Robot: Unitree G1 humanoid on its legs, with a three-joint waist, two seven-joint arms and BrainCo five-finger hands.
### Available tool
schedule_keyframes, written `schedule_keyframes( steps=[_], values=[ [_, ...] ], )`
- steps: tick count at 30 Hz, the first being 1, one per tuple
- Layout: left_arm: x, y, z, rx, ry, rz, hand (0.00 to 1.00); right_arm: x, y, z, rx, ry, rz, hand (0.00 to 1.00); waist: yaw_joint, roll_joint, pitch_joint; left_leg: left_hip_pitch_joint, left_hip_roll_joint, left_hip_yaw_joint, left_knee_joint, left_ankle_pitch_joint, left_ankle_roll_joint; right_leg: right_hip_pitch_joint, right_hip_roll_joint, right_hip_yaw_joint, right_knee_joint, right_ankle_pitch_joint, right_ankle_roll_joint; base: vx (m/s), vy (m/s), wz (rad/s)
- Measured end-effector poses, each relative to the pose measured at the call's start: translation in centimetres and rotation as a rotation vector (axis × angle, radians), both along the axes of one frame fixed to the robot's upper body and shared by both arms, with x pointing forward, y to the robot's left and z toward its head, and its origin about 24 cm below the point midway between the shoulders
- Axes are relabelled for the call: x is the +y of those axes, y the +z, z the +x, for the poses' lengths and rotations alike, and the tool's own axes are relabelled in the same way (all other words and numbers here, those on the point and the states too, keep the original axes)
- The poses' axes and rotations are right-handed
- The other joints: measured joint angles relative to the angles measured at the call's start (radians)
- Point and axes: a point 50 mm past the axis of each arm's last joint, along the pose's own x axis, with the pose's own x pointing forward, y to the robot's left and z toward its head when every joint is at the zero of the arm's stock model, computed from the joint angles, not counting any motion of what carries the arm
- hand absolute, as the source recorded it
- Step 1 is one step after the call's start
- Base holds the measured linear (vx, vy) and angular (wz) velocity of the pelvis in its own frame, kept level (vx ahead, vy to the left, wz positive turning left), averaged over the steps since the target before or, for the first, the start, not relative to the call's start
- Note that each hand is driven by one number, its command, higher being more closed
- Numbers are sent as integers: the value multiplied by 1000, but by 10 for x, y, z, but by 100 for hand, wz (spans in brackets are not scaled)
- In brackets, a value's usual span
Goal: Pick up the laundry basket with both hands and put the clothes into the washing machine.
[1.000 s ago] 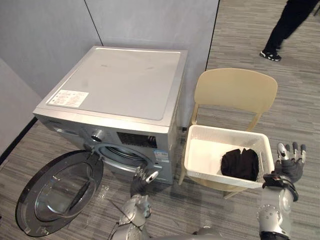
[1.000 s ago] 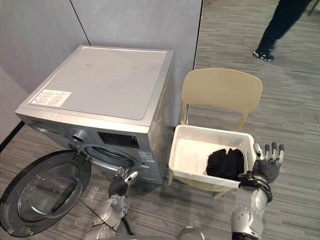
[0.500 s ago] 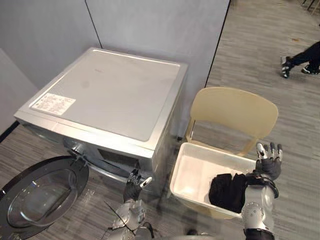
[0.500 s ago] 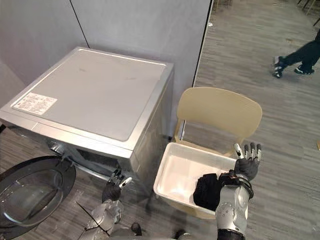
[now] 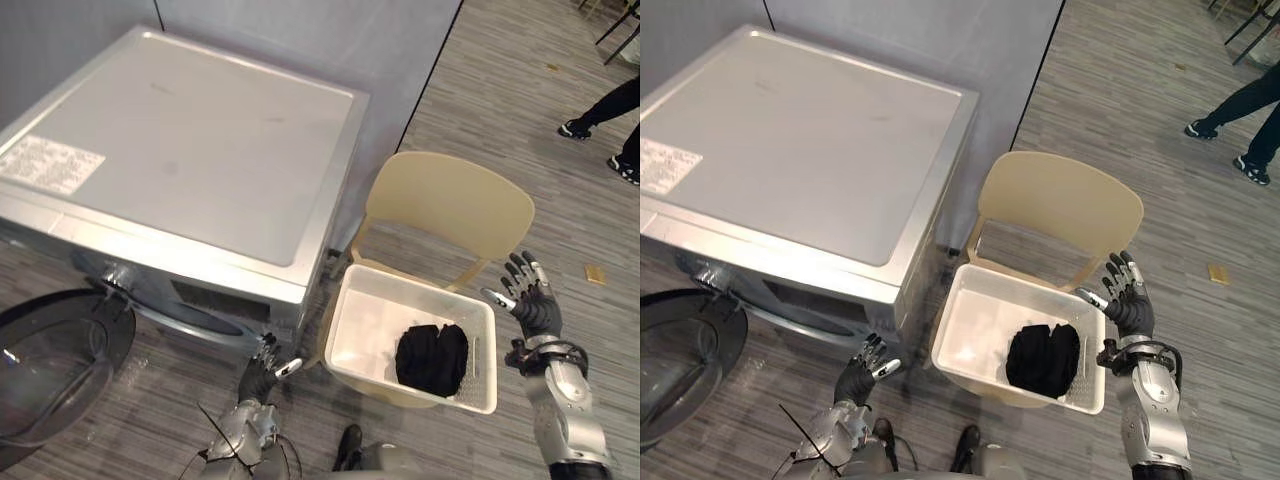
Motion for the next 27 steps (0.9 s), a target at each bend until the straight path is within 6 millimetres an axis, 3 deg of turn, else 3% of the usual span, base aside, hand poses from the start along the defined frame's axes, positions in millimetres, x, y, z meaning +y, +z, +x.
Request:
schedule_keyframes(
  steps=[4,9,17,19,24,27],
  values=[
    [8,14,3,-66,-41,37,0,-1,0,-9,124,191,-268,0,1,-2,29,-57,-11,15,28,-24,6,-45,-20,4,-8,4,4,-137,74,-5],
    [9,16,5,-79,-59,48,0,-13,4,4,210,271,-497,0,3,-15,64,-99,-3,48,40,-16,14,-91,-10,36,-41,45,5,-56,17,-22],
    [3,45,35,-228,-68,34,0,-37,-26,11,388,228,-443,0,9,-28,161,-162,-7,-2,80,15,41,-109,-16,-9,-38,55,4,44,-12,11],
    [2,46,37,-238,-65,21,0,-44,-24,17,401,199,-451,0,27,-22,194,-163,-7,-9,86,18,42,-109,-18,-14,-27,53,3,3,-20,10],
    [1,50,41,-249,-34,4,0,-54,-11,38,372,115,-457,0,33,-14,251,-224,-6,-39,93,23,36,-165,-20,-38,8,37,-9,-57,-29,13],
    [-1,51,44,-255,-13,-13,0,-51,-22,38,394,85,-415,0,41,-10,266,-256,-2,-56,119,25,34,-190,-24,-49,38,26,-14,-59,-24,11]
  ],
)
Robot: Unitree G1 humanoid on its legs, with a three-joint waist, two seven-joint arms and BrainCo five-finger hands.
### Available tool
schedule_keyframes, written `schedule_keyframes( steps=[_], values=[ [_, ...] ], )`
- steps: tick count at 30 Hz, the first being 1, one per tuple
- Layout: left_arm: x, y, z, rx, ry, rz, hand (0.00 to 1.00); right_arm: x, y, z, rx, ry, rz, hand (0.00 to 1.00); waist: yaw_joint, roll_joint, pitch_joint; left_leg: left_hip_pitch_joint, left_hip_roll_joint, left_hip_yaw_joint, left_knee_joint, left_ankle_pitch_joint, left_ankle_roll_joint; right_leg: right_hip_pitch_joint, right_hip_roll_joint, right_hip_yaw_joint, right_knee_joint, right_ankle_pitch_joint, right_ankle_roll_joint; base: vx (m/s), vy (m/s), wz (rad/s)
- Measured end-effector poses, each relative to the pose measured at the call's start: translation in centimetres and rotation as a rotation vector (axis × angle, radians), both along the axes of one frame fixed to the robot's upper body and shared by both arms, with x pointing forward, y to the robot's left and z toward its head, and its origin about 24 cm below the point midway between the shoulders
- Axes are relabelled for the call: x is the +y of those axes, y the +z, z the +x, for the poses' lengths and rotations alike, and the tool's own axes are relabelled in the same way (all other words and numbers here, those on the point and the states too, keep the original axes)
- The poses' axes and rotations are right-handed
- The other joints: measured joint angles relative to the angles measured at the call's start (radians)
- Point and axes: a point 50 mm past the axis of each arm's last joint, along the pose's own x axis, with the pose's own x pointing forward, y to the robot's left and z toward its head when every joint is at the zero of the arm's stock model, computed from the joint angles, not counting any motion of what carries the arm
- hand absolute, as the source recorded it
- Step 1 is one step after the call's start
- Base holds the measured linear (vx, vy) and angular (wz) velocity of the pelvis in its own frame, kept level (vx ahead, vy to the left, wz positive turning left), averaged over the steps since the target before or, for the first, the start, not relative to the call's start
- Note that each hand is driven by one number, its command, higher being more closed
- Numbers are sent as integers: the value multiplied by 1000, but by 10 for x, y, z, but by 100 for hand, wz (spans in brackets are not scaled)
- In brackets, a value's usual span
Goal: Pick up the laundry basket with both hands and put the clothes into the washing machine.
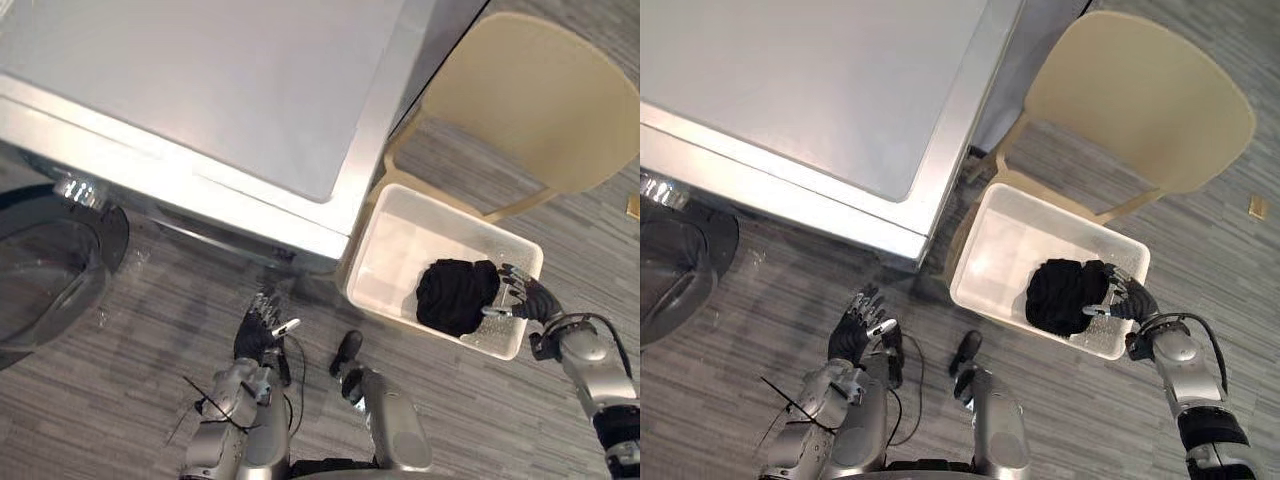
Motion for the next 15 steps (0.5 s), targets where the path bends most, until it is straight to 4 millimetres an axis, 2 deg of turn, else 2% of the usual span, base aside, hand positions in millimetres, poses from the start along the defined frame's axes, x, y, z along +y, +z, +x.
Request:
schedule_keyframes(
  steps=[3,8,10,12,15],
  values=[
    [0,0,0,-1,17,-19,0,4,-22,-5,56,-60,52,0,1,1,1,-29,0,-12,9,-1,0,-28,-6,-10,27,-8,-5,-63,-8,11],
    [4,0,1,8,57,-29,0,7,-26,10,46,-159,132,0,-13,19,13,-121,13,-16,75,-13,15,-106,-10,-8,66,-8,-7,-92,15,-3],
    [8,-1,5,9,98,-38,0,11,-35,13,54,-215,200,0,-11,31,20,-146,17,-23,97,-16,18,-122,-10,-12,72,-6,-9,-76,17,2],
    [12,-3,8,17,128,-39,0,23,-47,15,65,-273,272,0,-12,41,27,-169,18,-32,116,-18,20,-136,-11,-15,82,-6,-9,-48,9,5],
    [14,-3,11,21,151,-40,0,33,-54,18,83,-307,301,0,-12,56,34,-220,31,-45,152,-29,22,-168,-9,-31,101,-5,-11,-59,-1,3]
  ],
)
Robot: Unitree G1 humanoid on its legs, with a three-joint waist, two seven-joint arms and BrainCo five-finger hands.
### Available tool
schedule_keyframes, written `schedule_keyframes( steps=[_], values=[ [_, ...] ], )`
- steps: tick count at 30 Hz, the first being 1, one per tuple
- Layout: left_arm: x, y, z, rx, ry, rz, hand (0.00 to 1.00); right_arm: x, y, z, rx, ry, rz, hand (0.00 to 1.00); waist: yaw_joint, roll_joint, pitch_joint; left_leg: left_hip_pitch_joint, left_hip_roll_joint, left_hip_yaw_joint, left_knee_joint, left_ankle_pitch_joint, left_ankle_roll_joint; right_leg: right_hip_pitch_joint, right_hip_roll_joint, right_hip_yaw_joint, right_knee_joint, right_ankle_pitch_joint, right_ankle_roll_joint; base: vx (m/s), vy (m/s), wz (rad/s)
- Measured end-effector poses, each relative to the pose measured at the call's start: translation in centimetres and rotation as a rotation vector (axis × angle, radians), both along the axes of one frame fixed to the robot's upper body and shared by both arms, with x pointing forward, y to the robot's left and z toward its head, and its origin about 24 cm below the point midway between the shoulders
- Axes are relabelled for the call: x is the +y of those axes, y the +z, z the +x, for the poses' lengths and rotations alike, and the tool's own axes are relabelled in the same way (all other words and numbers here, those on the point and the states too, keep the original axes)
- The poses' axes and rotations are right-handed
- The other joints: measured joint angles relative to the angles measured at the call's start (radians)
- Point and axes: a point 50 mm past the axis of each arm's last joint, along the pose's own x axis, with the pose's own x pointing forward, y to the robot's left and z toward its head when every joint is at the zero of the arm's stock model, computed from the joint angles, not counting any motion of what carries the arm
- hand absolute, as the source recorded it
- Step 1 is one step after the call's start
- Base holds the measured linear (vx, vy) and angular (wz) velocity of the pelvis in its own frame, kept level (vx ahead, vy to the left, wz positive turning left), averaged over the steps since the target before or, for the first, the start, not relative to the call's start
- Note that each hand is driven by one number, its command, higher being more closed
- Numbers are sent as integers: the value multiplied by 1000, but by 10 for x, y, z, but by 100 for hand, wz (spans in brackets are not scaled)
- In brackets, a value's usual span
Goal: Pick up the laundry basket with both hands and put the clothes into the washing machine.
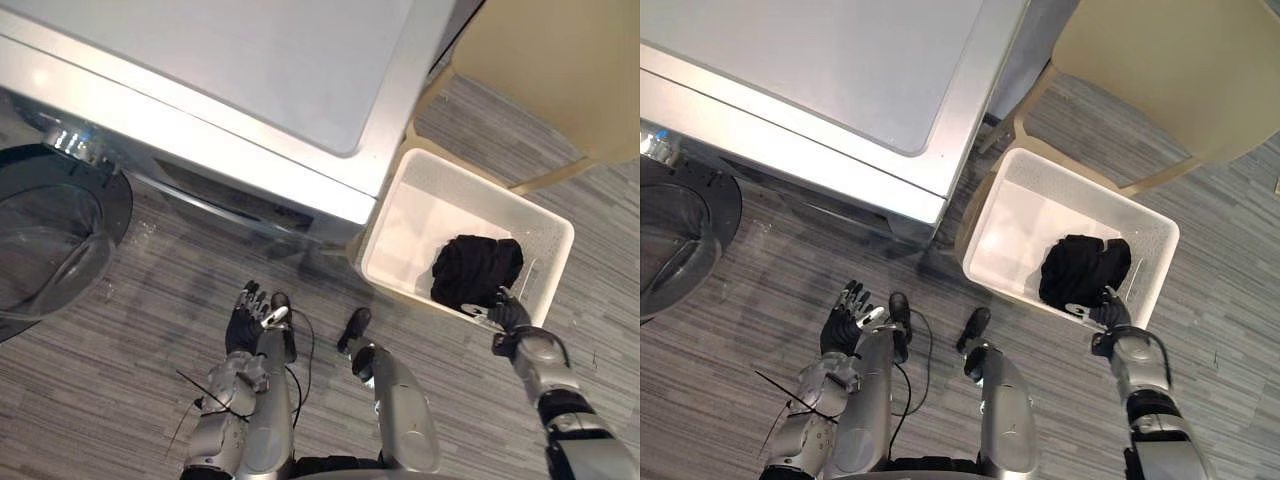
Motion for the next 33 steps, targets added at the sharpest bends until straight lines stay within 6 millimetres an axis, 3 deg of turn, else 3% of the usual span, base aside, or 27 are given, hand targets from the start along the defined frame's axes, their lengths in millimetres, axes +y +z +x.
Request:
schedule_keyframes(
  steps=[3,7,15,16,20,22,26,27,28,29,30,31,33],
  values=[
    [-3,1,5,-7,5,-13,0,-1,1,8,-6,-102,38,0,3,13,5,-67,2,-14,29,-5,-4,-56,-5,-9,27,-1,-2,-48,0,3],
    [-11,6,13,-24,29,-55,0,-13,24,28,-74,-267,50,0,16,41,18,-154,2,-15,66,-7,-5,-146,-21,-8,74,-2,-3,-52,6,-8],
    [-29,21,27,-79,46,-131,0,-35,50,33,-170,-290,26,0,27,45,18,-267,-4,-35,69,-1,-14,-241,-54,-68,103,5,-27,-37,-3,0],
    [-30,25,30,-94,44,-133,0,-39,56,33,-192,-294,24,100,27,44,18,-277,-11,-35,45,6,-25,-251,-67,-82,103,5,-27,-25,25,13],
    [-33,40,36,-151,71,-169,0,-56,78,34,-241,-293,-26,100,59,51,1,-316,-23,-43,-41,40,-73,-257,-88,-89,103,0,-19,1,13,-2],
    [-36,45,39,-164,75,-183,0,-65,90,34,-273,-304,-50,100,79,52,-2,-322,-32,-48,-78,67,-78,-258,-99,-90,105,-5,-1,-30,18,-8],
    [-41,50,42,-185,80,-199,0,-65,111,44,-344,-286,-59,100,81,61,-6,-326,-34,-46,-150,79,-99,-256,-93,-93,120,-29,18,-78,-38,14],
    [-40,52,44,-194,83,-196,0,-68,116,45,-357,-291,-62,100,70,47,-18,-346,-39,-21,-105,59,-106,-250,-111,-97,87,-60,7,-100,-27,20],
    [-42,50,43,-188,82,-200,0,-65,128,52,-388,-275,-79,100,78,55,-17,-415,-9,-85,214,18,4,-260,-108,-118,85,-62,4,-84,-1,-16],
    [-42,48,42,-177,83,-200,0,-62,135,57,-409,-269,-81,100,96,65,-15,-382,7,-100,234,-19,-4,-261,-99,-120,81,-54,14,-56,79,-94],
    [-45,44,41,-157,68,-193,0,-61,147,62,-460,-270,-74,100,112,95,-21,-293,26,-117,154,-90,-32,-264,-95,-136,116,-25,11,-70,69,-53],
    [-47,49,46,-177,58,-197,0,-65,157,62,-502,-282,-81,100,95,106,-26,-303,1,-117,121,-63,-53,-290,-117,-119,135,-5,5,-114,63,-13],
    [-46,56,51,-203,64,-200,0,-70,169,61,-536,-312,-93,100,98,117,-31,-305,-5,-118,71,-48,-70,-290,-115,-114,105,8,13,-113,-25,42]
  ],
)
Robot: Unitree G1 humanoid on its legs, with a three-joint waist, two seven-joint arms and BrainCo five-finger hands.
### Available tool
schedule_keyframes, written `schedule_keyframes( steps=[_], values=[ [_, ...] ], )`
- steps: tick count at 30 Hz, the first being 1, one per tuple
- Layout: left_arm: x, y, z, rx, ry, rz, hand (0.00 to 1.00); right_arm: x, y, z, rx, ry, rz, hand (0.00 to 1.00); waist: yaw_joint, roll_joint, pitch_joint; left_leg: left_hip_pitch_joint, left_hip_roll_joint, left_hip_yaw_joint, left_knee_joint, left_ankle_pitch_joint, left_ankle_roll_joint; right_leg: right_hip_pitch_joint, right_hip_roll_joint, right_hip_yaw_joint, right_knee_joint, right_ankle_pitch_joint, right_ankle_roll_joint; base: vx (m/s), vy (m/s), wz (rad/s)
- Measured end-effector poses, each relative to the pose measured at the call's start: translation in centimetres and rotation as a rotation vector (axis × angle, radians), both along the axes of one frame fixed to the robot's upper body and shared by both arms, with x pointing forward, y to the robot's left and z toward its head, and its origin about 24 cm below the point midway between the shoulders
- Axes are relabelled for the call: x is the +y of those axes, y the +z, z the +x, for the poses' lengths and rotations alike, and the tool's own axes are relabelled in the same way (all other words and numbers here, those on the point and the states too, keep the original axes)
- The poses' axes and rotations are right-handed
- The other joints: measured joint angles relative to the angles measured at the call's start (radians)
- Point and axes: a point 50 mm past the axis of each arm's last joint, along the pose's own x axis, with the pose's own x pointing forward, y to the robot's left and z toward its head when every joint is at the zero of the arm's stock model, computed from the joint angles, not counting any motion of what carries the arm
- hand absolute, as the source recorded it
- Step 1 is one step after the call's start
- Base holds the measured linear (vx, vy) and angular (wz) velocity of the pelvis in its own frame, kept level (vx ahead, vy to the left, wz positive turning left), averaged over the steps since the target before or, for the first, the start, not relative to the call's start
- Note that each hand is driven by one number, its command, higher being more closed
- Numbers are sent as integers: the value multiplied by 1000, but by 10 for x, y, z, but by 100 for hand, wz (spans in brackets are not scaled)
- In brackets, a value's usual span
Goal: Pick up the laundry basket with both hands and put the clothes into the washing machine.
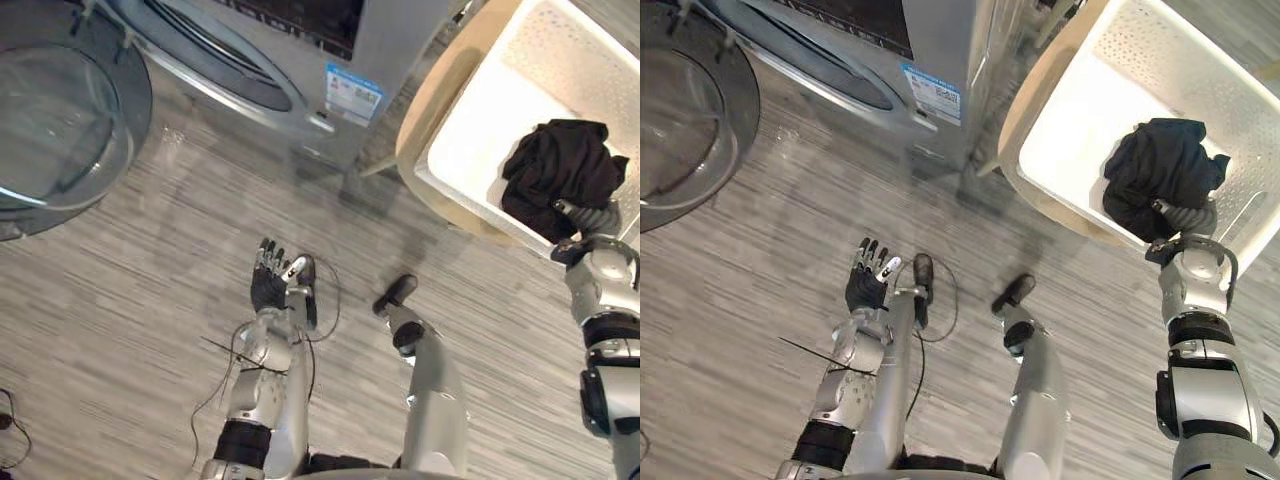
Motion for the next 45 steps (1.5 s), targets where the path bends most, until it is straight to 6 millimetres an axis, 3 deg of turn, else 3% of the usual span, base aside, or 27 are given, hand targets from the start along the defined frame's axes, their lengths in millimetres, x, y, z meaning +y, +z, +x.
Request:
schedule_keyframes(
  steps=[4,11,15,19,21,24,30,35,38,42,45],
  values=[
    [8,-3,-3,20,42,-7,0,4,-3,2,-31,-55,72,100,6,6,-4,19,26,-12,-62,25,-15,34,31,-35,-22,-23,-38,-32,-133,34],
    [8,-6,-5,30,32,-10,0,41,-2,21,-97,-5,189,100,5,11,-7,135,52,-8,-165,188,-14,118,56,-65,-3,-39,-60,52,-128,12],
    [12,-13,-10,54,39,5,0,42,29,28,-218,-9,262,100,-10,10,-7,217,37,-4,-196,210,-16,185,41,-55,2,-40,-62,109,-18,23],
    [21,-24,-20,90,20,57,0,43,89,35,-407,25,273,100,-21,4,-10,335,15,15,-264,226,-12,264,27,-35,-5,-46,-54,47,-9,11],
    [22,-30,-23,112,-4,83,0,39,108,34,-455,24,266,100,-26,-2,-12,368,0,19,-306,244,-9,280,23,-30,-8,-53,-46,-1,-19,15],
    [26,-40,-28,150,-20,108,0,35,118,34,-474,13,271,100,-34,-26,-12,430,-19,20,-385,283,-8,312,9,-31,-14,-56,-41,-6,-14,17],
    [27,-52,-41,199,-76,141,0,33,114,28,-501,28,274,100,-42,-52,-20,528,-31,32,-445,296,-13,385,10,-27,-29,-62,-32,5,-20,5],
    [32,-61,-51,248,-93,173,0,29,63,7,-478,9,322,100,-51,-110,-63,584,-35,50,-472,296,-14,423,15,-13,-46,-67,-24,73,-39,-6],
    [33,-68,-59,283,-107,184,0,31,42,-7,-473,6,333,100,-65,-116,-108,626,-42,56,-499,294,-14,461,26,-11,-78,-64,-15,77,-3,-4],
    [35,-80,-72,343,-113,189,0,42,48,-18,-547,59,307,100,-80,-116,-179,691,-41,86,-542,290,-16,502,42,13,-125,-57,-4,101,-8,-21],
    [35,-91,-81,399,-133,210,0,46,63,-25,-630,89,271,100,-83,-116,-243,743,-31,106,-572,283,-21,547,68,28,-182,-39,1,99,-13,-22]
  ],
)
